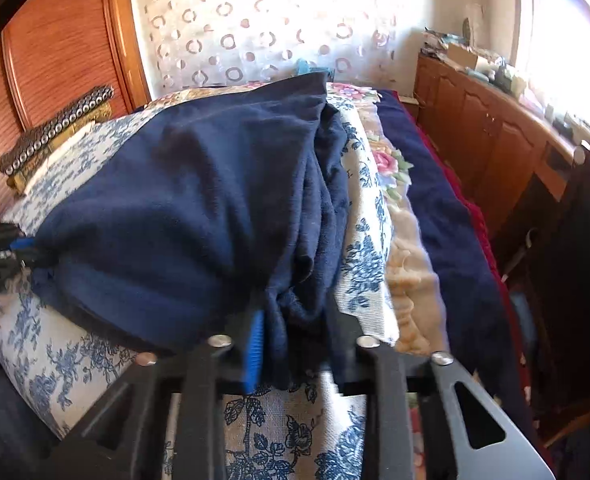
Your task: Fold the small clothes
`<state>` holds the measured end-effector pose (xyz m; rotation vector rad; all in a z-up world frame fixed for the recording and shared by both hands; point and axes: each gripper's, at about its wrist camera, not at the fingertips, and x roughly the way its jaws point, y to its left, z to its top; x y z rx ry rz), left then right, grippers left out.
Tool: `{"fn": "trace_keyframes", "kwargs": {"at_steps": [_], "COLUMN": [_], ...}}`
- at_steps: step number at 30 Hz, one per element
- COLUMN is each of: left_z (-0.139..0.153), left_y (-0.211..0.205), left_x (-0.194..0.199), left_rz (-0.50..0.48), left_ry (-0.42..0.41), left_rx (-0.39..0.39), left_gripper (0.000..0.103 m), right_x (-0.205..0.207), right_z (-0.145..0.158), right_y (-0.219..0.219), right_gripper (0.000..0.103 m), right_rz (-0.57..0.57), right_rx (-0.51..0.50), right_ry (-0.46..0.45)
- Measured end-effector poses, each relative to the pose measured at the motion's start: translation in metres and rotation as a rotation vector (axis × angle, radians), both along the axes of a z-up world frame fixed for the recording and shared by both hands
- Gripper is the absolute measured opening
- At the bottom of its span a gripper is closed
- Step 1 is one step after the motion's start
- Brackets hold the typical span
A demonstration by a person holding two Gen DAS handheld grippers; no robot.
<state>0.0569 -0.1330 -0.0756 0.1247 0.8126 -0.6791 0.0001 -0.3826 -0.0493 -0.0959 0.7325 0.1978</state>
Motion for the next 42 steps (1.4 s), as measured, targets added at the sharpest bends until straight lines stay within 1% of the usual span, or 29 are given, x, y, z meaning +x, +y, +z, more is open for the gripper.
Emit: {"fn": "trace_keyframes", "kwargs": {"at_steps": [1, 2, 3, 7, 11, 14, 21, 23, 26, 30, 34, 37, 42], "left_z": [0.003, 0.008, 0.013, 0.036, 0.061, 0.073, 0.087, 0.088, 0.082, 0.075, 0.077, 0.08, 0.081], "left_y": [0.002, 0.003, 0.004, 0.012, 0.026, 0.037, 0.06, 0.061, 0.063, 0.064, 0.065, 0.064, 0.053], "left_x": [-0.001, -0.003, -0.005, -0.011, -0.012, -0.008, -0.017, -0.017, -0.013, -0.007, 0.014, 0.042, 0.091], "left_rz": [0.001, 0.009, 0.015, 0.037, 0.064, 0.085, 0.115, 0.122, 0.128, 0.134, 0.142, 0.152, 0.166], "left_ry": [-0.009, -0.033, -0.055, -0.113, -0.165, -0.187, -0.205, -0.212, -0.199, -0.173, -0.146, -0.129, -0.114], "left_rx": [-0.008, -0.015, -0.016, -0.048, -0.087, -0.103, -0.141, -0.129, -0.123, -0.124, -0.147, -0.153, -0.117], "left_gripper": [0.01, 0.01, 0.01, 0.009, 0.009, 0.009, 0.009, 0.009, 0.009, 0.009, 0.009, 0.009, 0.009], "right_x": [-0.001, -0.003, -0.004, -0.018, -0.032, -0.043, -0.068, -0.075, -0.076, -0.069, -0.052, -0.028, 0.029], "right_z": [0.001, 0.002, 0.004, 0.022, 0.045, 0.056, 0.068, 0.07, 0.07, 0.066, 0.072, 0.078, 0.083], "right_y": [0.001, 0.001, 0.001, -0.002, 0.004, 0.01, 0.021, 0.022, 0.021, 0.017, 0.021, 0.021, 0.022], "right_gripper": [0.015, 0.011, 0.01, 0.009, 0.009, 0.009, 0.009, 0.009, 0.009, 0.009, 0.009, 0.009, 0.009], "right_rz": [0.001, 0.003, 0.003, 0.014, 0.047, 0.082, 0.159, 0.172, 0.179, 0.171, 0.169, 0.144, 0.105], "right_rx": [-0.006, -0.005, 0.004, 0.064, 0.084, 0.1, 0.142, 0.143, 0.134, 0.136, 0.152, 0.157, 0.17], "right_ry": [-0.004, -0.01, -0.018, -0.083, -0.143, -0.168, -0.193, -0.201, -0.205, -0.2, -0.208, -0.22, -0.221]}}
